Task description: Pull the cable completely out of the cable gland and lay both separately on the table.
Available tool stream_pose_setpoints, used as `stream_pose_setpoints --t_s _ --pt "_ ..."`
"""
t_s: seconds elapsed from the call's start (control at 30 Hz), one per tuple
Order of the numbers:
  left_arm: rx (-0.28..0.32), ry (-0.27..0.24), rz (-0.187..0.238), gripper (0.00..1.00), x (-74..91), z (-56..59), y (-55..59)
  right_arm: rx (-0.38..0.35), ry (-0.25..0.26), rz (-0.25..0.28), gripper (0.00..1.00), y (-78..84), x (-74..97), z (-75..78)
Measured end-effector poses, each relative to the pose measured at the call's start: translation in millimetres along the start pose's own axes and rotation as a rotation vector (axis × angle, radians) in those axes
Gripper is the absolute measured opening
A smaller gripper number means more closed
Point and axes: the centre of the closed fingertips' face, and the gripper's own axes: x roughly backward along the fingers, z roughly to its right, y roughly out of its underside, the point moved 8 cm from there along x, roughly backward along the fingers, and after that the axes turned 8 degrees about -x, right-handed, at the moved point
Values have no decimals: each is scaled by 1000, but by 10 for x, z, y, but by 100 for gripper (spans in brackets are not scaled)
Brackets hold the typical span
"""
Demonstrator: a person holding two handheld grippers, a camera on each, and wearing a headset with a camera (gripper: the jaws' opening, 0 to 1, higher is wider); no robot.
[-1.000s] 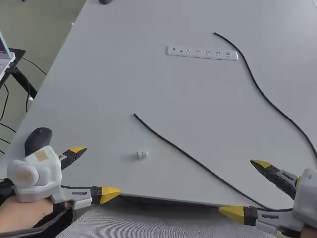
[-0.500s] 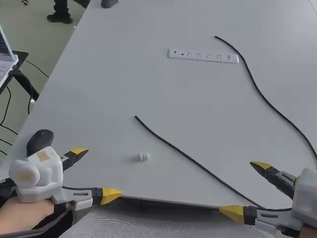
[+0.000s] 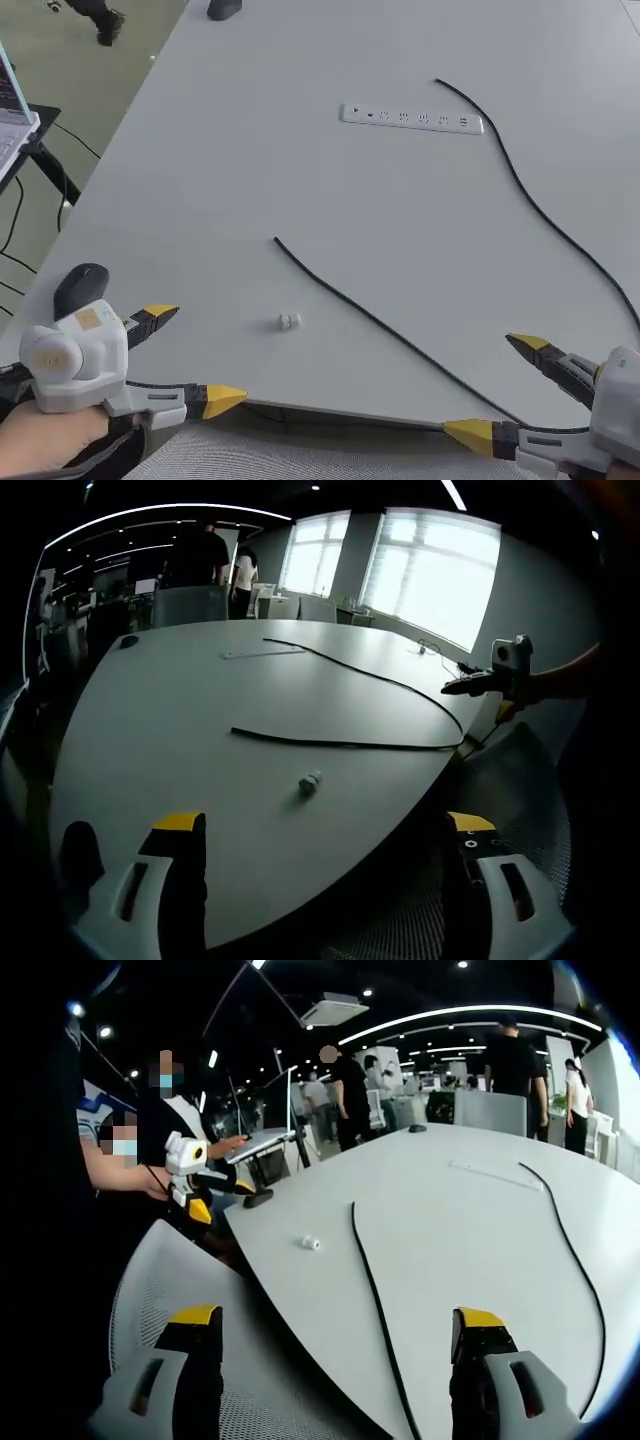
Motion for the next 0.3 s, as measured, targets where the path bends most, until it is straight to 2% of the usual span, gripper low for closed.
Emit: stream_pose_setpoints --t_s 0.3 --pt "2 1 -1 98 -18 4 -12 -1 4 -9 96 14 10 24"
